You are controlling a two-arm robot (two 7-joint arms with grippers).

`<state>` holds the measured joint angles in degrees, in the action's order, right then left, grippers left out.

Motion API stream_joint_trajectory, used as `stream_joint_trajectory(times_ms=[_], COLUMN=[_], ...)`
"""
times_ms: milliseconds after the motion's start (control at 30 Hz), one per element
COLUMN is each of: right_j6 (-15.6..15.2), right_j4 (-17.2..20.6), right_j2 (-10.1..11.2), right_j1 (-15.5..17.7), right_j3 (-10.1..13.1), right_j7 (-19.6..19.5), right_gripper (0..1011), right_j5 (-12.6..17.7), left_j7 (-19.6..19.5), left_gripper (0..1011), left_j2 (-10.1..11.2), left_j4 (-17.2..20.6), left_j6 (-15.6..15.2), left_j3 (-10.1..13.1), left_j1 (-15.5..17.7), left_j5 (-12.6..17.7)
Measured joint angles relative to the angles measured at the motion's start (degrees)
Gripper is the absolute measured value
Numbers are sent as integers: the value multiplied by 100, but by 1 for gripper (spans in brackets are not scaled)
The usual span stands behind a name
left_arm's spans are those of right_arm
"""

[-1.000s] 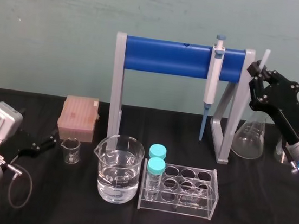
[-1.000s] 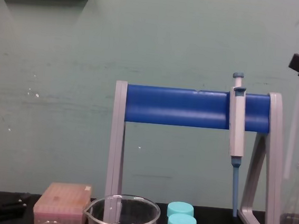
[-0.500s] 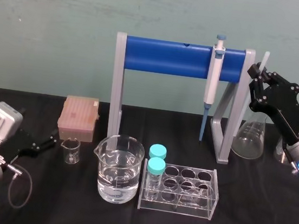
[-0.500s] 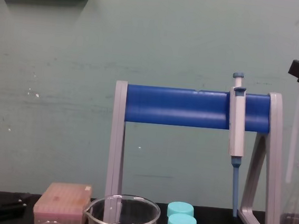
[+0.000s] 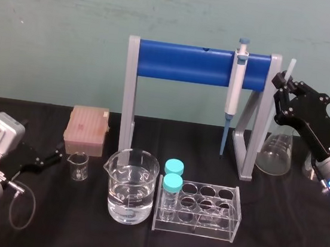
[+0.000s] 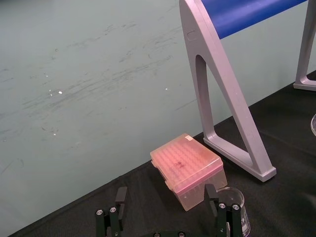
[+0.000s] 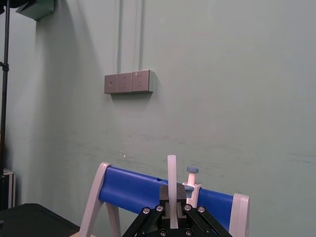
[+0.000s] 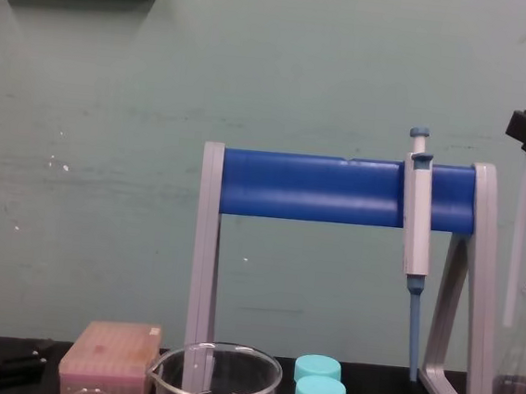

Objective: Pick up the stirring rod with one hand, then place it down.

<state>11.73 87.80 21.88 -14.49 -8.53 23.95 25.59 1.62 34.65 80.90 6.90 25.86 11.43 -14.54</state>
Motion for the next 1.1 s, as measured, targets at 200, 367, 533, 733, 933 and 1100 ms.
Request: stream_joint_trajectory(times_ms=[200,367,533,733,933,1100], right_j6=[-16,-14,-7,-5,-11,-18], right_j4=[13,9,2,-6,-22,-31], right_j2=[1,6,7,15,18,27], right_j1=[23,24,21,13,-6,-10], right_j3=[7,7,3,-8,-27,-37], right_j7=[21,46,69,84,93,106], right_gripper=[70,70,71,70,71,70], right_j5=[-3,-3,-2,0,-2,-1], left_j7=[0,0,0,0,0,0], left_gripper=[1000,1000,1000,1000,1000,1000], left_j2=[0,0,0,0,0,0], left_j4=[0,0,0,0,0,0], left_j6=[0,0,0,0,0,0], left_j3=[0,0,0,0,0,0], left_j1=[0,0,0,0,0,0], left_j5=[0,0,0,0,0,0])
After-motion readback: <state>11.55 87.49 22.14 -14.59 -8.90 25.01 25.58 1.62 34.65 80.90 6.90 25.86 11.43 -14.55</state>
